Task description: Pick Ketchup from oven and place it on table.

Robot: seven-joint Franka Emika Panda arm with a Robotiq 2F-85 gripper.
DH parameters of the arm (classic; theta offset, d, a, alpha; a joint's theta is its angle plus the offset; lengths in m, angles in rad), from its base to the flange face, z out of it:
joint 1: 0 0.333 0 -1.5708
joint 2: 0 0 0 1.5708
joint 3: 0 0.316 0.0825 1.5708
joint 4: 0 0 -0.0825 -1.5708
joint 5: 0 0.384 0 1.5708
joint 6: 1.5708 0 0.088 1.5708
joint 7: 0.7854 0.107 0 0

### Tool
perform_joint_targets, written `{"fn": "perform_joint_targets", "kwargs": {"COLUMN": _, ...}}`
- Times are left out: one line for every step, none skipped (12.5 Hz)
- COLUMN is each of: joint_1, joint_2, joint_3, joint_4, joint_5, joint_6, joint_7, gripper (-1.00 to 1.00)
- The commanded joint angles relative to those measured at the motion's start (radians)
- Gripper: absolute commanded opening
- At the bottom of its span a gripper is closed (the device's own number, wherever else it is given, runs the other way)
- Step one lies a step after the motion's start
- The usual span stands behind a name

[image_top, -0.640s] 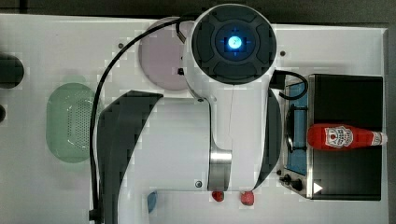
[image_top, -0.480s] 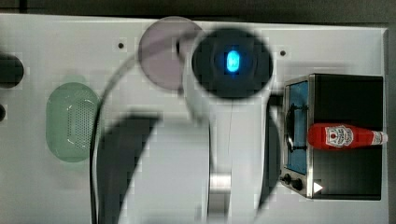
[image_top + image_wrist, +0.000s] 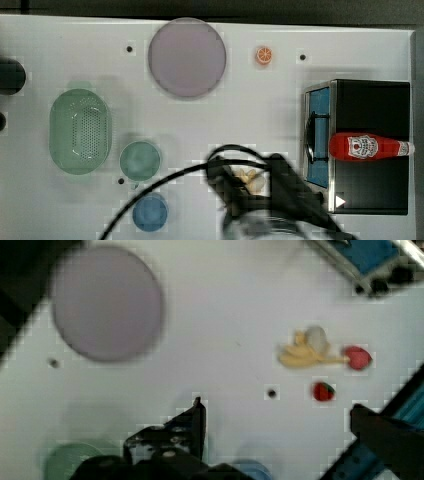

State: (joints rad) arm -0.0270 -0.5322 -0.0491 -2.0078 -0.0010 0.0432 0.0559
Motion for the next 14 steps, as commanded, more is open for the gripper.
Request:
{"fn": "perform_joint_targets", "kwargs": {"joint_1": -0.049, "joint_2": 0.136, "joint_3": -0.117, "joint_4": -0.067, "joint_5": 0.007, "joint_6": 0.018, "joint_7": -0.045, "gripper": 1.0}}
{"fn": "perform_joint_targets", "kwargs": {"joint_1": -0.054, "joint_2": 0.154, "joint_3": -0.148, "joint_4": -0.067, "joint_5": 0.006, "joint_6": 0.063, "joint_7": -0.047, "gripper": 1.0}}
{"fn": "perform_joint_targets", "kwargs": {"joint_1": -0.057, "joint_2": 0.171, "joint_3": -0.181, "joint_4": -0.067, "joint_5": 0.0, "joint_6": 0.126, "joint_7": -0.052, "gripper": 1.0}}
{"fn": "perform_joint_targets", "kwargs": {"joint_1": -0.063, "joint_2": 0.211, "joint_3": -0.237, "joint_4": -0.067, "joint_5": -0.033, "joint_6": 0.226, "joint_7": -0.055, "gripper": 1.0}}
{"fn": "perform_joint_targets", "kwargs": {"joint_1": -0.064, "joint_2": 0.232, "joint_3": -0.261, "joint_4": -0.067, "joint_5": -0.044, "joint_6": 0.25, "joint_7": -0.055, "gripper": 1.0}}
{"fn": "perform_joint_targets", "kwargs": {"joint_1": -0.065, "joint_2": 0.262, "joint_3": -0.291, "joint_4": -0.067, "joint_5": -0.048, "joint_6": 0.284, "joint_7": -0.055, "gripper": 1.0}}
{"fn": "perform_joint_targets", "kwargs": {"joint_1": -0.067, "joint_2": 0.3, "joint_3": -0.329, "joint_4": -0.066, "joint_5": -0.049, "joint_6": 0.337, "joint_7": -0.055, "gripper": 1.0}}
{"fn": "perform_joint_targets", "kwargs": {"joint_1": -0.068, "joint_2": 0.329, "joint_3": -0.354, "joint_4": -0.065, "joint_5": -0.05, "joint_6": 0.39, "joint_7": -0.055, "gripper": 1.0}}
{"fn": "perform_joint_targets", "kwargs": {"joint_1": -0.07, "joint_2": 0.359, "joint_3": -0.38, "joint_4": -0.065, "joint_5": -0.05, "joint_6": 0.442, "joint_7": -0.055, "gripper": 1.0}}
{"fn": "perform_joint_targets", "kwargs": {"joint_1": -0.071, "joint_2": 0.392, "joint_3": -0.403, "joint_4": -0.065, "joint_5": -0.05, "joint_6": 0.488, "joint_7": -0.055, "gripper": 1.0}}
{"fn": "perform_joint_targets", "kwargs": {"joint_1": -0.072, "joint_2": 0.42, "joint_3": -0.42, "joint_4": -0.065, "joint_5": -0.05, "joint_6": 0.517, "joint_7": -0.055, "gripper": 1.0}}
{"fn": "perform_joint_targets", "kwargs": {"joint_1": -0.073, "joint_2": 0.452, "joint_3": -0.438, "joint_4": -0.064, "joint_5": -0.05, "joint_6": 0.547, "joint_7": -0.055, "gripper": 1.0}}
{"fn": "perform_joint_targets", "kwargs": {"joint_1": -0.074, "joint_2": 0.492, "joint_3": -0.457, "joint_4": -0.063, "joint_5": -0.05, "joint_6": 0.588, "joint_7": -0.055, "gripper": 1.0}}
{"fn": "perform_joint_targets", "kwargs": {"joint_1": -0.075, "joint_2": 0.526, "joint_3": -0.472, "joint_4": -0.06, "joint_5": -0.05, "joint_6": 0.626, "joint_7": -0.055, "gripper": 1.0}}
